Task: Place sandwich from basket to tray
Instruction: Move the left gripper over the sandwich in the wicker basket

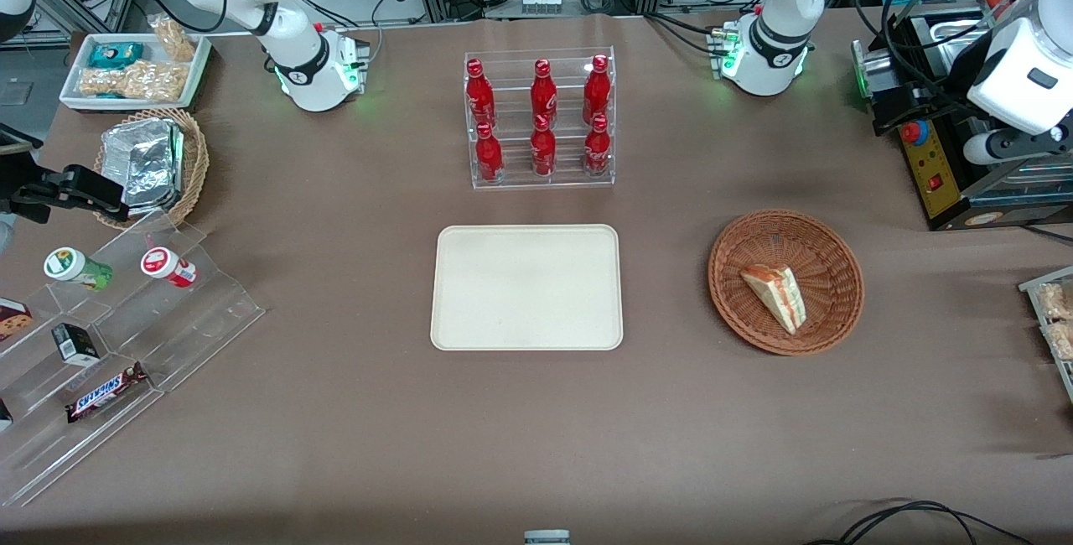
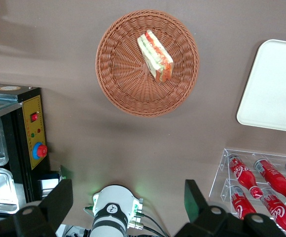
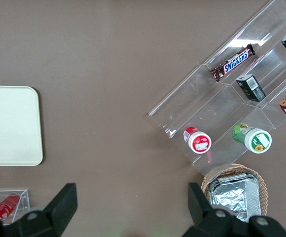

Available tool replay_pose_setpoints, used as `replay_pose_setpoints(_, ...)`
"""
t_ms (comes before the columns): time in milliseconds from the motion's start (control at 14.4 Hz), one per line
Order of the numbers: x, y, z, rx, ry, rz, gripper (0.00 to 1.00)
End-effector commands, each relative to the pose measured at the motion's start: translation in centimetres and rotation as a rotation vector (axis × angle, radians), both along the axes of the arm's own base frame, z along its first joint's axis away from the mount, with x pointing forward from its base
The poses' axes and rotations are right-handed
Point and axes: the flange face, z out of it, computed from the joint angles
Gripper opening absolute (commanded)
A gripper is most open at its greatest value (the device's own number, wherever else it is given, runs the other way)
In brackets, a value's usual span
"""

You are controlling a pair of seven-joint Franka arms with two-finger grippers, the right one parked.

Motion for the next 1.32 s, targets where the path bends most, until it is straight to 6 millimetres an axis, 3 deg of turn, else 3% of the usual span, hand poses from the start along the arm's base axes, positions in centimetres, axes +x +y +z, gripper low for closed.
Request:
replay_pose_setpoints(0, -0.9, 0.0, 0.4, -0.010, -0.011, -0.009, 1.00)
replay_pose_setpoints(139, -0.5, 0.1, 0.0, -0.007, -0.013, -0.007, 1.00)
replay_pose_setpoints(277, 0.5, 0.4, -1.7, 0.000, 0.004, -0.006, 1.00)
replay_pose_setpoints(485, 1.4, 0.7, -9.7, 0.007, 0.050, 0.037, 1.00)
replay_pose_setpoints(693, 1.8, 0.6, -17.3, 0.032, -0.015, 0.229, 1.00)
replay_pose_setpoints(832, 1.8, 0.3, -20.4, 0.055, -0.039, 0.360, 1.00)
replay_pose_setpoints(1040, 1.4, 0.8, -26.7, 0.048, -0.124, 0.495, 1.00)
replay_pose_setpoints(1248, 2.6, 0.6, -31.5, 0.028, -0.188, 0.629, 1.00)
